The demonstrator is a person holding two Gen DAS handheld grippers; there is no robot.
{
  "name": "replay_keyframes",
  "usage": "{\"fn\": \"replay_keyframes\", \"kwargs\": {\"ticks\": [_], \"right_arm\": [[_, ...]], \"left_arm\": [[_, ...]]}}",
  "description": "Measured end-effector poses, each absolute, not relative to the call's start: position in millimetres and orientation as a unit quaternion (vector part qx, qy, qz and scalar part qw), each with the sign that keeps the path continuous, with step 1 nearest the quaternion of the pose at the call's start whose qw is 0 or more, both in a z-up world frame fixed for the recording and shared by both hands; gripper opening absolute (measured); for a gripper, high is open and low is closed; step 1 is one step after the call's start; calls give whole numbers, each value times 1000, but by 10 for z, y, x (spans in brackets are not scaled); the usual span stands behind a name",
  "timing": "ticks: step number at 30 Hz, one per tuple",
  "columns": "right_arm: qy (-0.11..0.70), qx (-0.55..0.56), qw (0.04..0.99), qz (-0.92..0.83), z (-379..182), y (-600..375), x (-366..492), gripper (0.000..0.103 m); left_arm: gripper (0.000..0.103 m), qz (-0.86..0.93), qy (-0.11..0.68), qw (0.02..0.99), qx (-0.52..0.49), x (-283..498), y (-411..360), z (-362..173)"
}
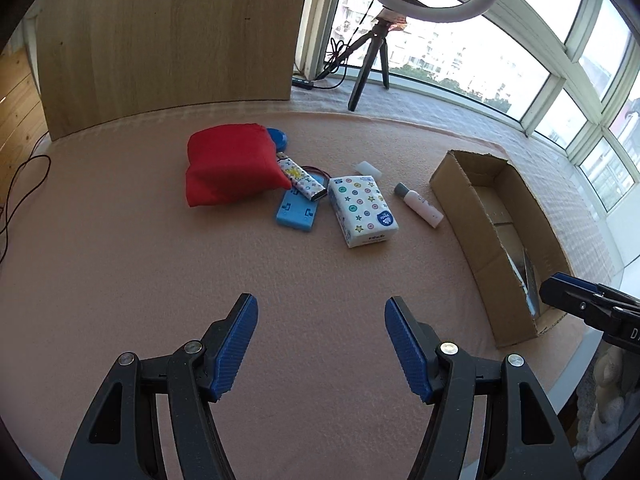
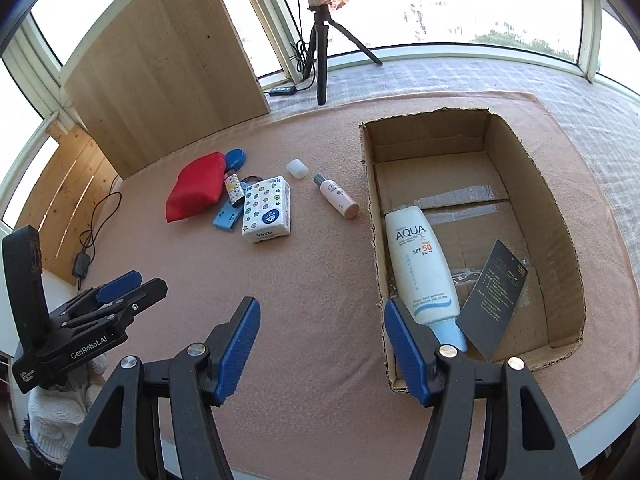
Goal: Organize objects
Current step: 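Move the right tool to the white patterned tissue pack and close on it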
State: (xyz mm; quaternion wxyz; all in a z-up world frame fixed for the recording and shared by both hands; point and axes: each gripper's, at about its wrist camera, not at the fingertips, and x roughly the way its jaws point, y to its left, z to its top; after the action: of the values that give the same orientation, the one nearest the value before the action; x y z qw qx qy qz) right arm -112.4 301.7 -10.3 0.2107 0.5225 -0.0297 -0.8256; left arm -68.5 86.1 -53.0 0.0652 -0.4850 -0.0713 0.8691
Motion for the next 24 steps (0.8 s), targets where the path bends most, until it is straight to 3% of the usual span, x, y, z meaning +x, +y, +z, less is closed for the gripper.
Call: {"fn": "replay_keyframes", "kwargs": {"ticks": [16,20,24], "right_arm": [[-6,557,229,-798,-373,2128,-1994,60],[-13,577,221,-786,-531,1957,-2284,44],[-36,593,216,-775,-656,1836,-2517,44]], "left_arm": [[70,865,-103,25,-491,-442,74,-574],[70,863,-111,17,-492,-420,-43,-598],[70,861,-116,9,-495,-433,-120,-628]]}}
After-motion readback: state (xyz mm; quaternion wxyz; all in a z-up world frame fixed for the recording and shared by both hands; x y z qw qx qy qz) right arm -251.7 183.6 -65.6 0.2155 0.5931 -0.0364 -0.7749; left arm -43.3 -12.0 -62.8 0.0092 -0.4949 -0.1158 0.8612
